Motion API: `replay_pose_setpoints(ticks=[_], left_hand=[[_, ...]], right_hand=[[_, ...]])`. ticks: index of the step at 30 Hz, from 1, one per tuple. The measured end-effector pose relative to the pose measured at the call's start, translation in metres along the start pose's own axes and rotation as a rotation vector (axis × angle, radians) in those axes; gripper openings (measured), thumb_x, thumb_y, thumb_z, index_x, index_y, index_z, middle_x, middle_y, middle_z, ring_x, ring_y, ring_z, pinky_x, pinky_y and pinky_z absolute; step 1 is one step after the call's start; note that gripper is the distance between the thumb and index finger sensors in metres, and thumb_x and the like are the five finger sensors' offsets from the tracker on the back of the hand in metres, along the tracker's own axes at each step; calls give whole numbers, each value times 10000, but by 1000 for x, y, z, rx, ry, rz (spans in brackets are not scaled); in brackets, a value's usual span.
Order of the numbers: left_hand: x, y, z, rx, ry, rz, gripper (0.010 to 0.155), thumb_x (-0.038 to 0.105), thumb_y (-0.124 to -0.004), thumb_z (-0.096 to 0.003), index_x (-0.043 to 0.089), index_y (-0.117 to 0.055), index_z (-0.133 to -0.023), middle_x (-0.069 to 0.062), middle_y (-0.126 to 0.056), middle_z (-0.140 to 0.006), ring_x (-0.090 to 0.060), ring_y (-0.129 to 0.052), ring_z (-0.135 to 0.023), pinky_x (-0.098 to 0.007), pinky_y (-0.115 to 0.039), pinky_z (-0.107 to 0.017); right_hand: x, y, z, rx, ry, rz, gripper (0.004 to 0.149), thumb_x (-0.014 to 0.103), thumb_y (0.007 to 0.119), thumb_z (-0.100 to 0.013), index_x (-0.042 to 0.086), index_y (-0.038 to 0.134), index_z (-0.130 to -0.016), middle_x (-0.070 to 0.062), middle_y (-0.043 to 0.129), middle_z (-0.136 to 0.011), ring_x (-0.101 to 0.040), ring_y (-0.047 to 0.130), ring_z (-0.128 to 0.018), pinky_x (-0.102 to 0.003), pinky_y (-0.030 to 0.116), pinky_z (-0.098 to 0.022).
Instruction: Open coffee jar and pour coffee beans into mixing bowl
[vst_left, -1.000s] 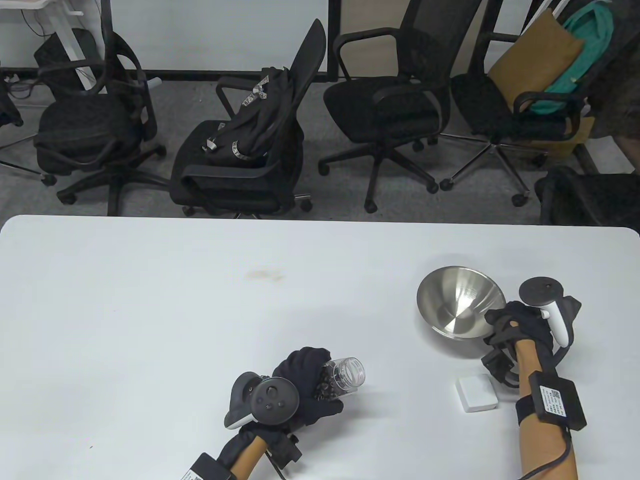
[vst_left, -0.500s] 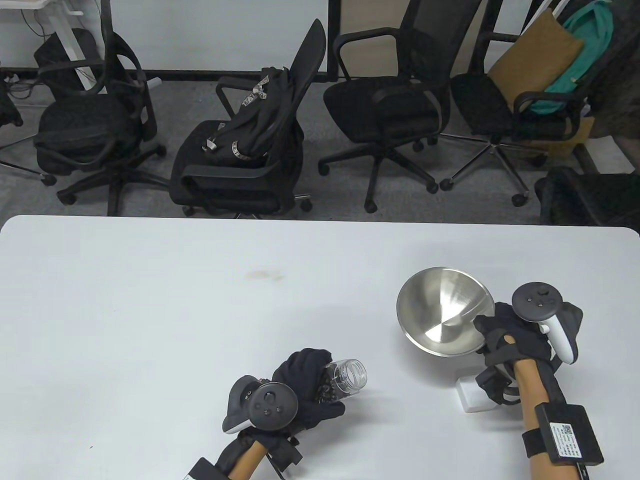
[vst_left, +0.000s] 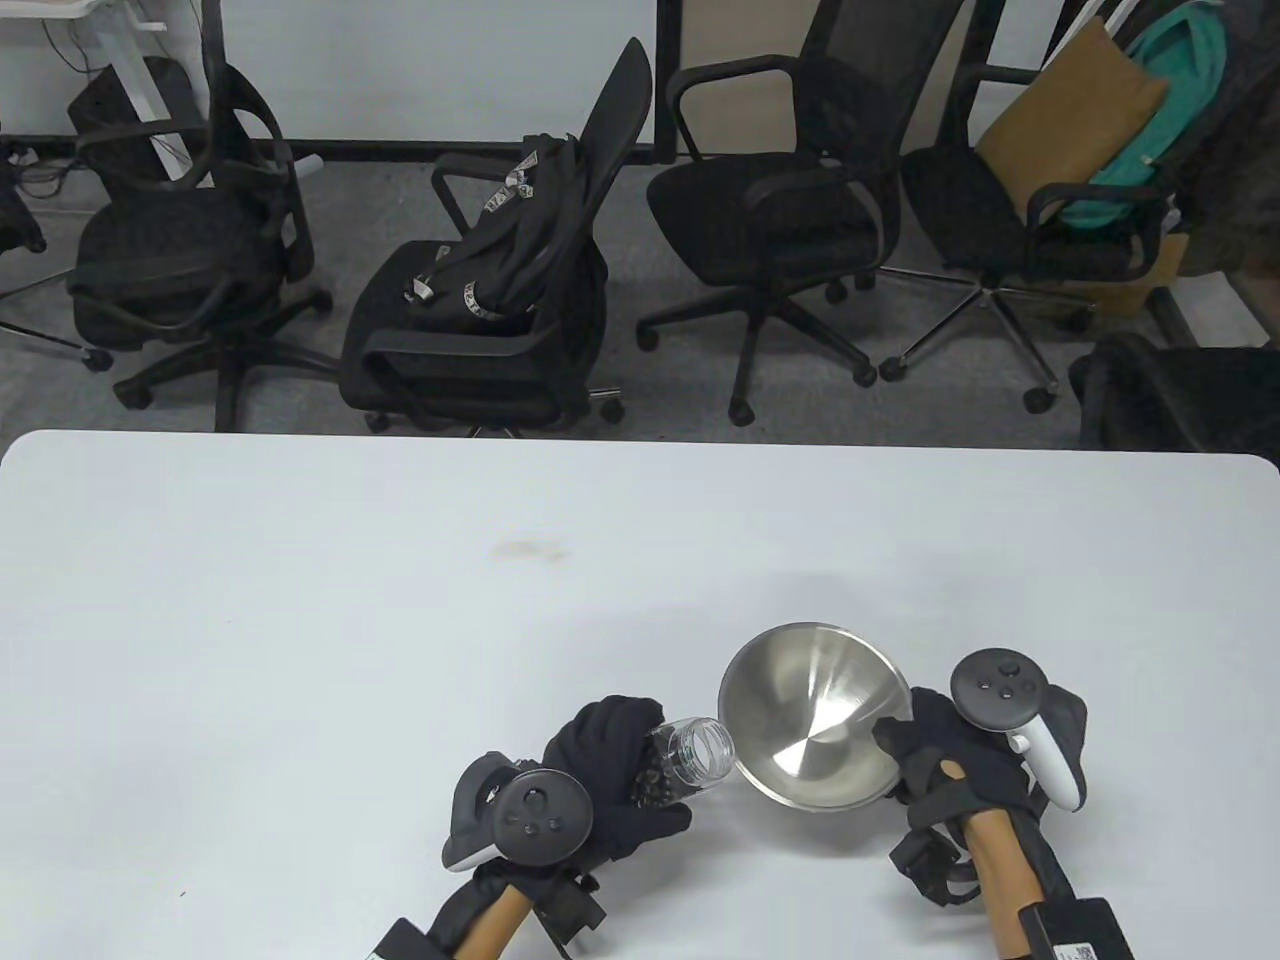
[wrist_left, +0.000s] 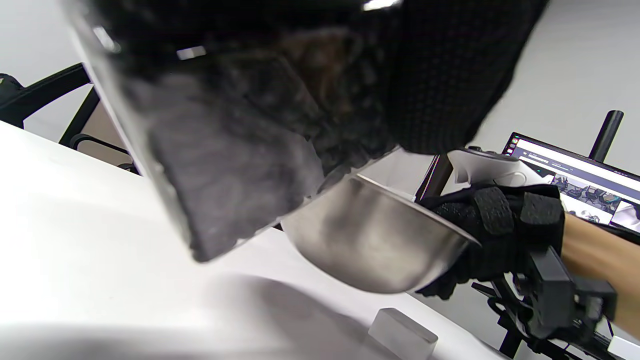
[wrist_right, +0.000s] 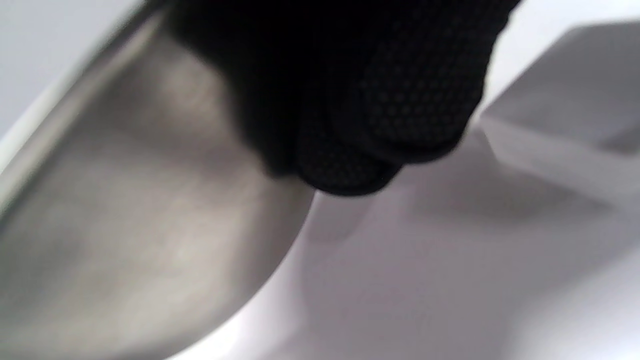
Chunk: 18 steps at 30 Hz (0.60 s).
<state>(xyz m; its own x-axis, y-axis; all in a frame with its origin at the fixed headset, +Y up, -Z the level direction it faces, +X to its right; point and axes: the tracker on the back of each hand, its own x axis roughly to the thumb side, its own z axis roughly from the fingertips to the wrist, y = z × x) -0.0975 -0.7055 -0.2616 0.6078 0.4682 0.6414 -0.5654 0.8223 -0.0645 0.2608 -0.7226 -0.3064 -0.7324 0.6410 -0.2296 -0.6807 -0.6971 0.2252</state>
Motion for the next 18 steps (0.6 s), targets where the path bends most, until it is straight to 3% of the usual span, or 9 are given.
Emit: replay_pose_setpoints(ticks=[13,18], left_hand=[[2,2,2,83,49,-77,923,487,-997,-444,55,-520,-1106,-234,-633,-1059,-437,-748,-918,-593,-682,-700],[9,0,3,100,53,-268,919,462,-998,-454,62,-508,-1119,-240,-605,-1073,-449,-717,-937,-609,-652,-712]], right_hand=[[0,16,6,28,0,39,389,103,775,-659,-137,661,-943,-145,898,-762,-218,1001,-488,-233,930,-376],[0,17,6,32,-1,53,387,102,773,-660,-136,660,-943,-146,896,-764,-218,1000,-490,-233,929,-377]])
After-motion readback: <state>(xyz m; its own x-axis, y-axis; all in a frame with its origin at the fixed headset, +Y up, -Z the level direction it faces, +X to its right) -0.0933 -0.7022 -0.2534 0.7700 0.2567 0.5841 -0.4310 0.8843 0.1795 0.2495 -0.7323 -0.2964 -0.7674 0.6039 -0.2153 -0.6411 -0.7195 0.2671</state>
